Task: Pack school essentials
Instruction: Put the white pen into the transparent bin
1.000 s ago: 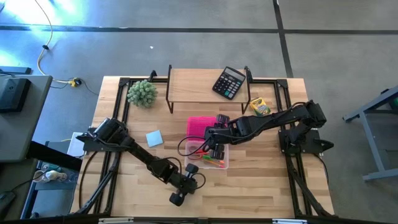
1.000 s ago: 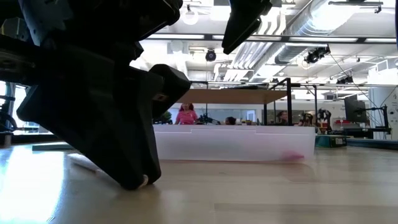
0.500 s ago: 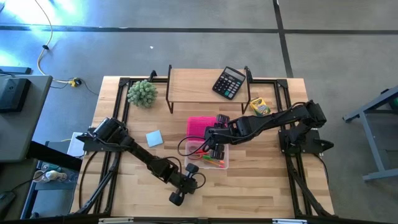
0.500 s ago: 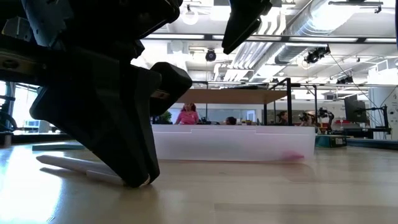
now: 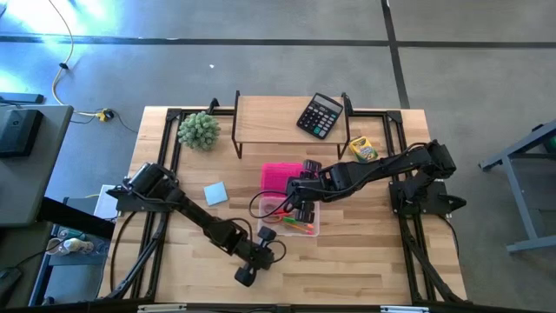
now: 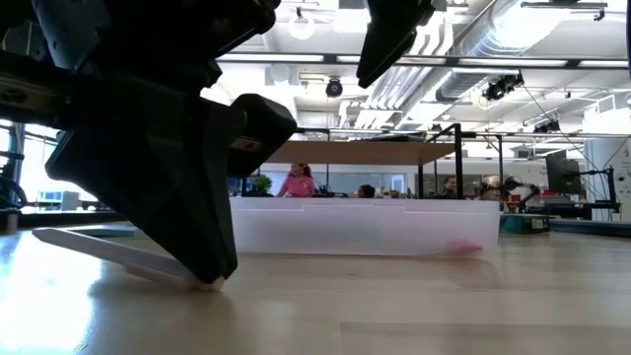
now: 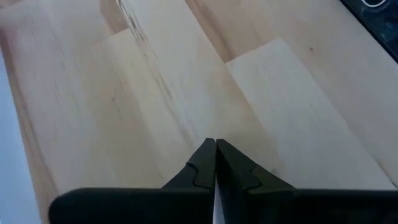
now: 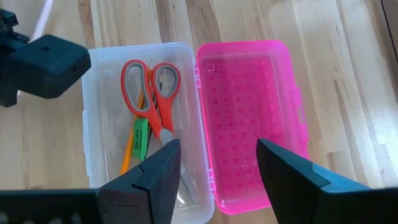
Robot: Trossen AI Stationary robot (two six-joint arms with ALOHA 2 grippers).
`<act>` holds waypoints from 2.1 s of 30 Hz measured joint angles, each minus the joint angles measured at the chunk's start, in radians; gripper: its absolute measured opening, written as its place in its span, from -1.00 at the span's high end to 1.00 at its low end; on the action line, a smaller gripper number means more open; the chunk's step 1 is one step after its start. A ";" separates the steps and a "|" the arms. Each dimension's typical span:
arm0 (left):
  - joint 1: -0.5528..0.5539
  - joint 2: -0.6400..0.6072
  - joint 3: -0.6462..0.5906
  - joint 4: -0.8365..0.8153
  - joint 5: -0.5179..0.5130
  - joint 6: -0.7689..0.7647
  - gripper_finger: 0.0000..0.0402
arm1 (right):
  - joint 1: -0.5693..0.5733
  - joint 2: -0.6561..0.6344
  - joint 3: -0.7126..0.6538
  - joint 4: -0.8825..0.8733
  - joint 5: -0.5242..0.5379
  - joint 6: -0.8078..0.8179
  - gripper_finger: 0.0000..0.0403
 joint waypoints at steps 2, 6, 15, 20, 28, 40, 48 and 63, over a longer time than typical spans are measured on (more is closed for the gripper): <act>0.000 -0.006 -0.001 -0.005 0.000 0.000 0.99 | 0.000 0.000 0.000 0.001 0.000 0.001 0.01; 0.000 -0.007 -0.001 -0.005 -0.008 0.000 0.99 | 0.000 0.000 0.000 -0.001 0.000 -0.001 0.01; 0.000 -0.009 0.000 -0.011 -0.035 0.008 1.00 | 0.000 0.000 0.000 -0.005 0.000 -0.001 0.01; 0.001 -0.010 0.001 -0.009 -0.054 0.017 1.00 | 0.000 0.000 0.000 -0.006 0.000 -0.001 0.01; 0.009 -0.013 0.003 -0.042 -0.116 0.036 1.00 | 0.000 0.000 0.000 -0.006 0.000 -0.001 0.01; 0.007 -0.013 0.104 -0.215 -0.216 0.079 1.00 | 0.000 0.000 0.000 -0.007 0.000 -0.002 0.01; -0.035 -0.042 0.126 -0.400 -0.273 0.010 1.00 | 0.010 -0.001 0.000 -0.011 -0.041 0.017 0.01; -0.165 -0.273 -0.038 -0.553 -0.280 -0.259 1.00 | 0.110 0.032 0.000 0.103 -0.084 0.205 0.01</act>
